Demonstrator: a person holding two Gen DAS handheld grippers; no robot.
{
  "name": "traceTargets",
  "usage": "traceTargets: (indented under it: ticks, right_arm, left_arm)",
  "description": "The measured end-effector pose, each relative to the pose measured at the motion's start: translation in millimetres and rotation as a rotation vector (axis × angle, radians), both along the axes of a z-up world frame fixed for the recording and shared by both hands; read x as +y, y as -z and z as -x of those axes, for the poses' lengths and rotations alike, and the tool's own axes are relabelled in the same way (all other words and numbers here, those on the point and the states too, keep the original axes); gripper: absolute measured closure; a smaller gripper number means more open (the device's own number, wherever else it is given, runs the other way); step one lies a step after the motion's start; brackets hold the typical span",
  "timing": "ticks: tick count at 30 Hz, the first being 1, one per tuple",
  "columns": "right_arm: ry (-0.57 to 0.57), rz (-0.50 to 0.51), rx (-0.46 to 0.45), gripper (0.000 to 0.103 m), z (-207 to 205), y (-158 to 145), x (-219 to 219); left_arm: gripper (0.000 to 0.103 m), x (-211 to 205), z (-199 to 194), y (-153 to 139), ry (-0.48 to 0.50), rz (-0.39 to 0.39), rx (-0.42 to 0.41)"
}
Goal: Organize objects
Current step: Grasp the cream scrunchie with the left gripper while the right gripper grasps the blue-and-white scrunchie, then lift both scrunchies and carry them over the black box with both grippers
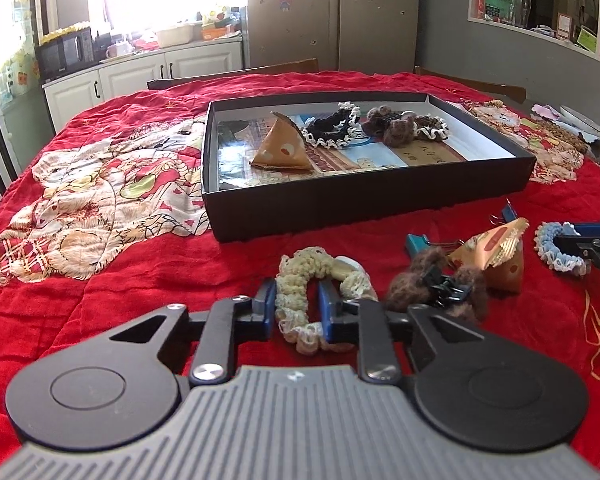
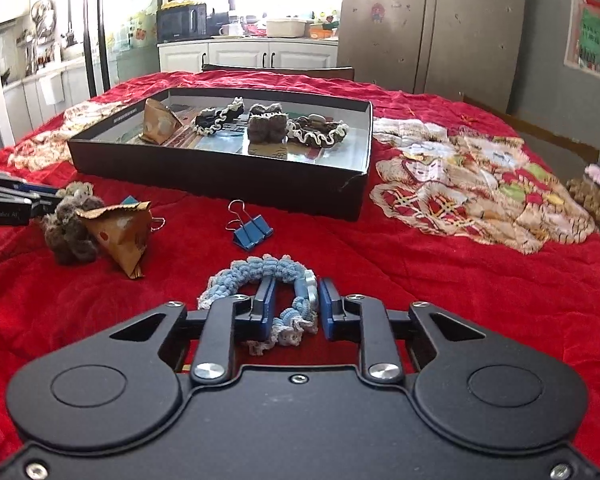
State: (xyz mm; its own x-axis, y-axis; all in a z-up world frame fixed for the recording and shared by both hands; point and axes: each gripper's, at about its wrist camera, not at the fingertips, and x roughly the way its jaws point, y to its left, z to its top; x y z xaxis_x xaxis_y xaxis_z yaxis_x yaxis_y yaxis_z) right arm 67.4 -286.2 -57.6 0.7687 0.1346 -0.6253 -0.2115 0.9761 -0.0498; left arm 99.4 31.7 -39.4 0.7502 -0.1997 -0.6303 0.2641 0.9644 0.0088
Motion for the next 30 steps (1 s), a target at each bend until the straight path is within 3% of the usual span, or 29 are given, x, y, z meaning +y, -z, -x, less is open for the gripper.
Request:
traceTargets:
  ticks: [9, 30]
  right_arm:
    - [-0.002, -0.003, -0.01, 0.091, 0, 0, -1]
    - [-0.015, 0.001, -0.087, 0.091, 11, -18, -4]
  left_arm:
    - [0.087, 5, -1, -1, -0.005, 0.036, 0.019]
    - [0.087, 9, 4, -16, -0.032, 0.035, 0.004]
